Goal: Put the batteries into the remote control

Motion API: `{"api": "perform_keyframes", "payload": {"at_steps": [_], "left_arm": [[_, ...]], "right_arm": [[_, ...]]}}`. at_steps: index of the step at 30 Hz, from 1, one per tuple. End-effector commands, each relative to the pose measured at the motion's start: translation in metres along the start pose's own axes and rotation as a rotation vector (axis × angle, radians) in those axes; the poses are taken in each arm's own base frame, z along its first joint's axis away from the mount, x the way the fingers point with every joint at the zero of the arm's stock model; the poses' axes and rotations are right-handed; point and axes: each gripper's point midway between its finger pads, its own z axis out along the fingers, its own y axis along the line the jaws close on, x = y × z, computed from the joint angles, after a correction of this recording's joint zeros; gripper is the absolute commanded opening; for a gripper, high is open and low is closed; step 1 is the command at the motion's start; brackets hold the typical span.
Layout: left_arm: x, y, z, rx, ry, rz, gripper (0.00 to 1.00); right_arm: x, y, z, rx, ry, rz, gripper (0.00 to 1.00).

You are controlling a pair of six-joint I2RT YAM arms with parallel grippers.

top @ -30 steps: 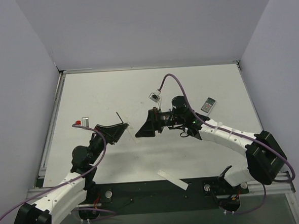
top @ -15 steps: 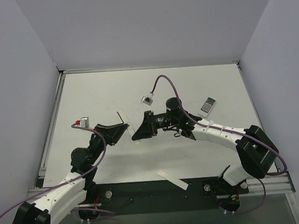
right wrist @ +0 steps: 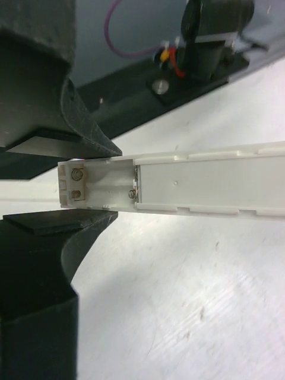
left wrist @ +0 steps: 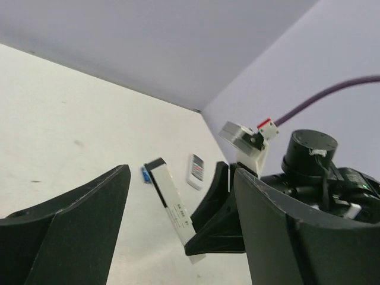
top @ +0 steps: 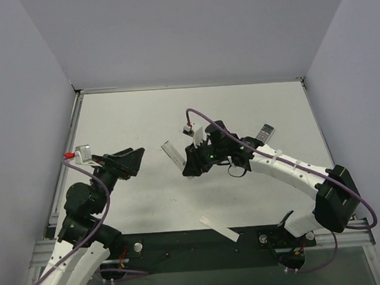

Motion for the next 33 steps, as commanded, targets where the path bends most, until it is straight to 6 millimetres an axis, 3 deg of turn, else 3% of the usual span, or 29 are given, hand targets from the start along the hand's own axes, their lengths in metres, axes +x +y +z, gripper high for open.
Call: {"api": "perform_keyframes", "payload": {"at_steps": [1,3,7,13,20,29,31,33], "left_arm": [[-0.022,0.059,-0.039,-0.399,0.059,0.296,0.81],[-0.04,0.056,-0.047,-0.437,0.05,0.374,0.82],[-0.056,0.074,-0.064,-0.555,0.041,0.505,0.82],[-0.068,0.098,-0.084,-0.667,-0.041,0.577,0.82],[-0.078,0.104,-0.093,-0.7,-0.103,0.572,0.82],[-0.078,0.108,-0.086,-0.699,-0.093,0.574,0.82],[-0.078,0.109,-0.085,-0.7,-0.091,0.572,0.82],[-0.079,0.11,-0.085,-0.701,-0.092,0.571,0.82]], "right_arm": [[0.025,-0.043,-0.01,0.289,0.2,-0.257,0.0],[0.035,-0.056,-0.01,0.389,0.285,-0.361,0.0],[0.06,-0.063,0.011,0.408,0.494,-0.592,0.0],[0.085,-0.064,0.032,0.302,0.69,-0.723,0.0],[0.1,-0.071,0.052,0.247,0.793,-0.827,0.02],[0.113,-0.09,0.057,0.284,0.894,-0.878,0.17],[0.111,-0.09,0.056,0.291,0.894,-0.882,0.25],[0.109,-0.091,0.054,0.301,0.893,-0.888,0.4]]}}
